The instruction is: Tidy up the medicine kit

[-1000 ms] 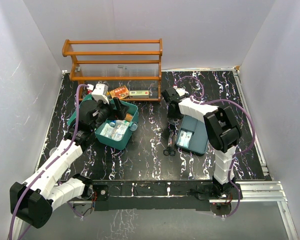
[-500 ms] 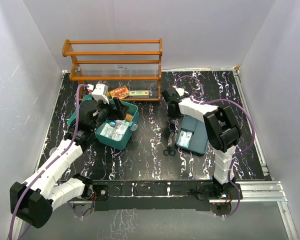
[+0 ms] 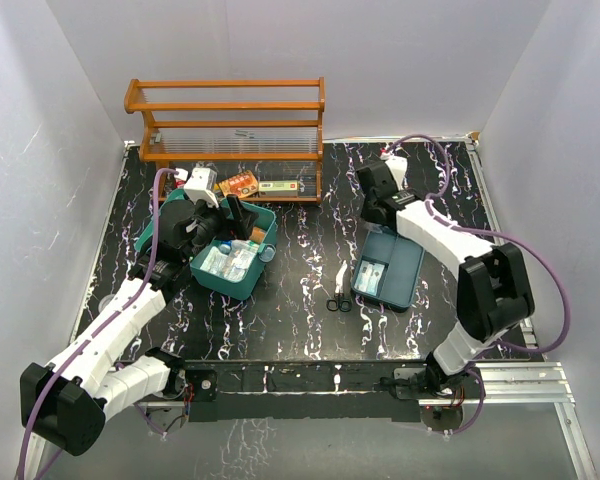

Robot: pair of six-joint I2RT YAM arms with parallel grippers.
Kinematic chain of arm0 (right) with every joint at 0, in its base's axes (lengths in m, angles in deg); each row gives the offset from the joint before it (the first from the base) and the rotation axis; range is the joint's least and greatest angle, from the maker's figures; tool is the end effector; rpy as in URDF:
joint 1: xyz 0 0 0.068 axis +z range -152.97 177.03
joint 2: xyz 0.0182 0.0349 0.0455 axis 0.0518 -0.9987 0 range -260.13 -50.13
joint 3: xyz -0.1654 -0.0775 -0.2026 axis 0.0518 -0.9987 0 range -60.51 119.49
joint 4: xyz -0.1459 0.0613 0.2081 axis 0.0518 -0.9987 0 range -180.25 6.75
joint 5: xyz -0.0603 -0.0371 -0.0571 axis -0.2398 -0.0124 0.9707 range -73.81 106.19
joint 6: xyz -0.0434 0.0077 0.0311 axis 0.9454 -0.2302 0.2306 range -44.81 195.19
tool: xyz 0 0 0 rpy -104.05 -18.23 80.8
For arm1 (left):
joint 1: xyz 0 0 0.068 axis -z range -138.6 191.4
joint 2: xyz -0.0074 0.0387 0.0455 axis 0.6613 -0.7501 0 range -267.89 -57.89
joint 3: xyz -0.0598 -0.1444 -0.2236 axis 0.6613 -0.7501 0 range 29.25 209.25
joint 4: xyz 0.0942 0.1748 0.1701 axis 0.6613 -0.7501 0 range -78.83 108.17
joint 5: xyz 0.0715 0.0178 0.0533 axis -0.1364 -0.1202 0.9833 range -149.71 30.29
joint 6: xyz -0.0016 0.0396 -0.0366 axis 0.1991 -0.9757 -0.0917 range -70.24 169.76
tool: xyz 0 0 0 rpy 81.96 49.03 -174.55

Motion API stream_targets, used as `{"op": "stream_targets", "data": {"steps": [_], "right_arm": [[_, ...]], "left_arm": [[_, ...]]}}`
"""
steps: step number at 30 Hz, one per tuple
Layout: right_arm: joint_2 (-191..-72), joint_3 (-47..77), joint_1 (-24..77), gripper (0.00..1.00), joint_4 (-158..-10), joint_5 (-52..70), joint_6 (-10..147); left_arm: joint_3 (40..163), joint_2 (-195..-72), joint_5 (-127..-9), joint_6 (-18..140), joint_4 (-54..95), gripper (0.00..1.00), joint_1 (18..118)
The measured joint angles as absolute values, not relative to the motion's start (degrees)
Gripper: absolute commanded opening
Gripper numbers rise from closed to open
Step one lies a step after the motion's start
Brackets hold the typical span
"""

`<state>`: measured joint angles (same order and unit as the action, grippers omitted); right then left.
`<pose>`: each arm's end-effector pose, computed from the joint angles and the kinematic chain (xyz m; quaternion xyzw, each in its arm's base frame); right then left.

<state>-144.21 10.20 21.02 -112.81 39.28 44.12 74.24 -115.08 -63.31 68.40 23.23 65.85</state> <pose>0.3272 0.1302 0.2495 0.1209 0.9232 -0.0243 0.3640 0.2156 -0.1004 0.3287 0.0587 0.7474 -0.2647 0.6066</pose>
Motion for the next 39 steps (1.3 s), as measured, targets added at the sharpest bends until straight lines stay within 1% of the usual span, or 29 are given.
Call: {"op": "stream_targets", "data": {"steps": [3,8,16,21,24,26,31,39], "right_arm": [[-142.42,7.14,19.18,0.00,-112.49,39.98,44.25],[-142.64,2.71,17.61,0.00,-112.55,39.76,44.75],[-147.95,2.01,17.48,0.03,-107.92,36.86,47.07],[-151.80,2.05,17.48,0.08,-106.74,36.31,48.03],[-152.37,2.10,17.48,0.19,-106.78,36.20,48.12],[-152.35,2.40,17.48,0.23,-107.02,36.20,48.12],[-151.69,2.64,17.48,0.24,-108.24,36.33,48.14],[-146.03,2.64,17.48,0.25,-112.22,35.22,47.62]], "left_arm": [[74.24,-115.08,-63.35,68.42,23.23,0.76,65.85],[74.24,-115.10,-63.44,68.68,23.25,0.76,65.85],[74.24,-115.12,-63.81,69.12,23.25,0.76,65.85],[74.24,-115.12,-63.86,69.23,23.23,0.76,65.85],[74.24,-115.12,-63.86,69.29,23.23,0.76,65.85],[74.24,-115.12,-63.86,69.34,23.23,0.76,65.85],[74.24,-115.12,-63.99,69.53,23.25,0.76,65.85],[74.24,-115.28,-64.31,69.93,23.25,0.77,65.85]]}}
